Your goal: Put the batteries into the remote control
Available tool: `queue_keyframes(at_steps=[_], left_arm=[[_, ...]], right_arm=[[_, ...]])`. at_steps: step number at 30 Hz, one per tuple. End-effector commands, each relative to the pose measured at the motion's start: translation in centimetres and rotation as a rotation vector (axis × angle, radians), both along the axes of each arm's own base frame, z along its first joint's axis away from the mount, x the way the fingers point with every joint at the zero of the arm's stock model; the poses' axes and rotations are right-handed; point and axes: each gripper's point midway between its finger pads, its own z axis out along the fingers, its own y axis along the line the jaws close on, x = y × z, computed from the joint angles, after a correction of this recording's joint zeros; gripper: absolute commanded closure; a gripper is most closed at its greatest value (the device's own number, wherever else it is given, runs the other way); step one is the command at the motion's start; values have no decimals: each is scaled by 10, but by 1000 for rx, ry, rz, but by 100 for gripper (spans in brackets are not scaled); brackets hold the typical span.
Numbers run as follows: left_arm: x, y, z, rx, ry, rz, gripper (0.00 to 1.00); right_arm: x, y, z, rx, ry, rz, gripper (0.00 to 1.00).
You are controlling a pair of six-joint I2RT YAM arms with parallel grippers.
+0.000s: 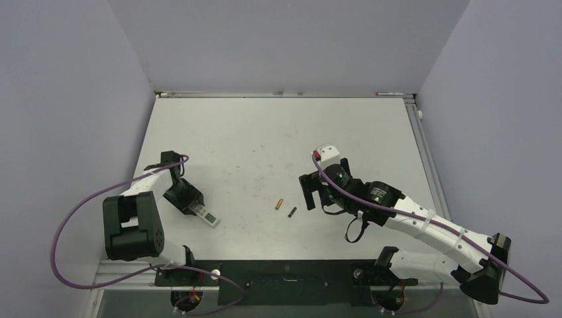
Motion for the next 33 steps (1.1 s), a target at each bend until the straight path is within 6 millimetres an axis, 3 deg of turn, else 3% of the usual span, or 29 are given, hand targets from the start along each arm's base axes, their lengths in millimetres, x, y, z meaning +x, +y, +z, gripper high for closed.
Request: queue_keyframes(at_steps=[1,7,18,25,33], left_arm=[[36,-24,9,-106,-145,-140,100],[45,-47,29,-122,-210,-315,100],[61,-103,102,-103,-434,-660,100],[52,-143,141,-182,-574,-856,100],[35,-177,171,-180,-690,-1059,100]], right_arm=[[-1,1,21,60,-32,-13,5],[-3,1,30,83,-29,-15,5],[-4,1,49,108,0,-55,7],[-3,9,58,171,53,-39,8],[6,11,71,313,123,-39,10]])
